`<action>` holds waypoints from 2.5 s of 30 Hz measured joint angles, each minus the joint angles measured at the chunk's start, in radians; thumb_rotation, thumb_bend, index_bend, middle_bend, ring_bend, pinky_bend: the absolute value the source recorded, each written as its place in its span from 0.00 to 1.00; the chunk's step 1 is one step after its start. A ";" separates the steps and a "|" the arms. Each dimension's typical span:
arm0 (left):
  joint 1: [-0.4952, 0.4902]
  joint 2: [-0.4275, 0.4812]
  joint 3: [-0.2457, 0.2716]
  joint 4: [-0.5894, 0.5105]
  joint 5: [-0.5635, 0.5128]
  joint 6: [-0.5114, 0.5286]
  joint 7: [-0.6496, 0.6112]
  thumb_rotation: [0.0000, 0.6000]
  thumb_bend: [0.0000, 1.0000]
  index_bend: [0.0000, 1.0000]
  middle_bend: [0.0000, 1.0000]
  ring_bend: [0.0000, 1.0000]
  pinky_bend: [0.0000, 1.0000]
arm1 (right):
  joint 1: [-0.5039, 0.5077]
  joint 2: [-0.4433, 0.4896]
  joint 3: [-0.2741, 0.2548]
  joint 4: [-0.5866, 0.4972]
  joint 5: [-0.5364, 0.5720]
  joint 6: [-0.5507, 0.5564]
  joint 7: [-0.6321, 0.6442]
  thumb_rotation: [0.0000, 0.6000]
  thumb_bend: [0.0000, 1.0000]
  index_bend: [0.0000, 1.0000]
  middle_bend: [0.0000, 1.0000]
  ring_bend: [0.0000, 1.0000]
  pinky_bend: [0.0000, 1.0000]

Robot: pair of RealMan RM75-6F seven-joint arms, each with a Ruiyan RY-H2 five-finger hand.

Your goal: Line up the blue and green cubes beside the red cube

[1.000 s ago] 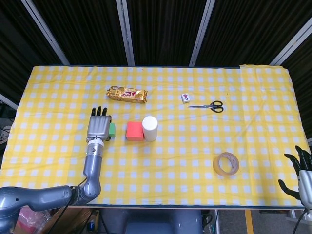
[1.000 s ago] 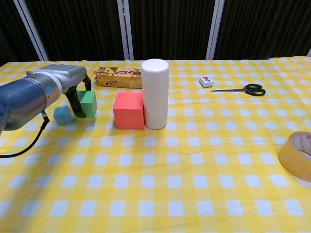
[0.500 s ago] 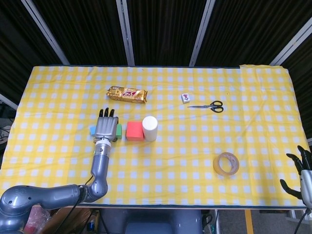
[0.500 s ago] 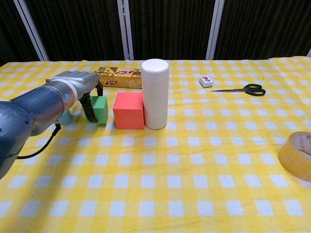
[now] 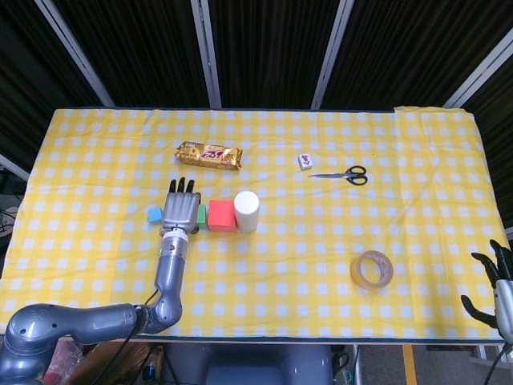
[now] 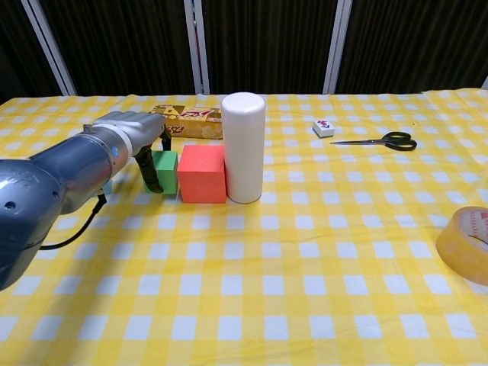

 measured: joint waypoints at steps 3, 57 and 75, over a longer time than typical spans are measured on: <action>-0.006 -0.005 0.002 0.004 -0.002 0.006 0.012 1.00 0.43 0.48 0.07 0.00 0.00 | -0.001 0.000 0.000 0.001 -0.002 0.002 0.003 1.00 0.32 0.21 0.00 0.00 0.00; -0.036 -0.074 0.006 0.066 -0.006 0.024 0.071 1.00 0.43 0.48 0.07 0.00 0.00 | -0.004 0.007 0.000 0.008 -0.007 0.004 0.030 1.00 0.32 0.21 0.00 0.00 0.00; -0.043 -0.101 0.000 0.093 -0.003 0.018 0.078 1.00 0.43 0.48 0.07 0.00 0.00 | -0.005 0.009 -0.001 0.009 -0.010 0.006 0.035 1.00 0.32 0.21 0.00 0.00 0.00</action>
